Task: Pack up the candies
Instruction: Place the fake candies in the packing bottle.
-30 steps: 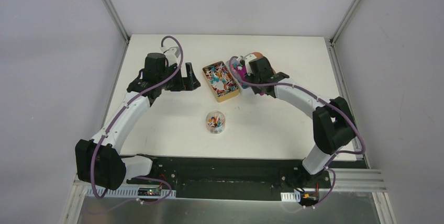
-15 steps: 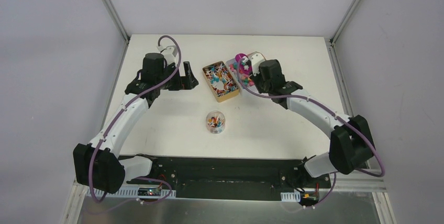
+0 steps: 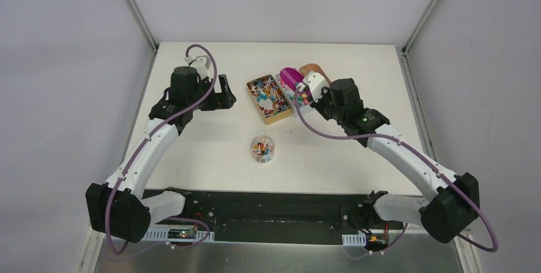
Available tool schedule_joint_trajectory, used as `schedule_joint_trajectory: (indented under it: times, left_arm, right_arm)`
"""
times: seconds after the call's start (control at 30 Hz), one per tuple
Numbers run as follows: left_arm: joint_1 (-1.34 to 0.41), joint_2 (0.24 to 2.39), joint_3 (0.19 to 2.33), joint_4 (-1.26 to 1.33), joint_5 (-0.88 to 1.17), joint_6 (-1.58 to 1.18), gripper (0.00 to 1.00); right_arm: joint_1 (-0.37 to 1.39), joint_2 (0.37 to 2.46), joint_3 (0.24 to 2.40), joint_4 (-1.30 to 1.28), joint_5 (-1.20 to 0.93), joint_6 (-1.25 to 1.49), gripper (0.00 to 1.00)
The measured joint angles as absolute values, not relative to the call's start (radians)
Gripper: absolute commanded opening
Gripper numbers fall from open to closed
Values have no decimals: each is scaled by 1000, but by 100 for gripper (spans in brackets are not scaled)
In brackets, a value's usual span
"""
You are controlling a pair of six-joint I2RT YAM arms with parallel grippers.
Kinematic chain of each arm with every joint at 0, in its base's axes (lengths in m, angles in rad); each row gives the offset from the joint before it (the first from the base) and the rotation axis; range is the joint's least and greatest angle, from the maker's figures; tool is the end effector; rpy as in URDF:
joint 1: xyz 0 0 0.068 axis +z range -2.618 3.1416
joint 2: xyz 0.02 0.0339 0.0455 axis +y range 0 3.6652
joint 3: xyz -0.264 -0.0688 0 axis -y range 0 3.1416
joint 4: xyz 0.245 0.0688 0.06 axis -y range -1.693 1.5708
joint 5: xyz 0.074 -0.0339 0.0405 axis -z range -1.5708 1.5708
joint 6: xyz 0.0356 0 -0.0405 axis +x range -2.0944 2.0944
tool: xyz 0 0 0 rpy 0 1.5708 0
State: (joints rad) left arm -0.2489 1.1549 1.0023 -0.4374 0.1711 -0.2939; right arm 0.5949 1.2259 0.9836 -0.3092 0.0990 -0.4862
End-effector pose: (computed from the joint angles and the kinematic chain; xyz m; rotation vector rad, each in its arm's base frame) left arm 0.2459 -0.0688 0.3164 0.0510 2.1928 -0.4946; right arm 0.2307 0.1519 0.3041 -1.0400 1.8469 -0.0405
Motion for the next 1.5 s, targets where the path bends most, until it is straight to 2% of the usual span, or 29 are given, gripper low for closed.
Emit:
schedule_joint_trajectory:
  times: [0.43,0.9,1.5]
  left_arm:
    - [-248,1117,999,-443,93,-294,99]
    - [-248,1094,993,-443,69,-294,99]
    - [-248,1093,990,-444,68,-294,99]
  right_arm:
    - [797,1174,1032,-628,92,-641,0]
    - [1002,1154,1035,-761,155,-707,0]
    - [1162,1293,1164,-949,357,-709,0]
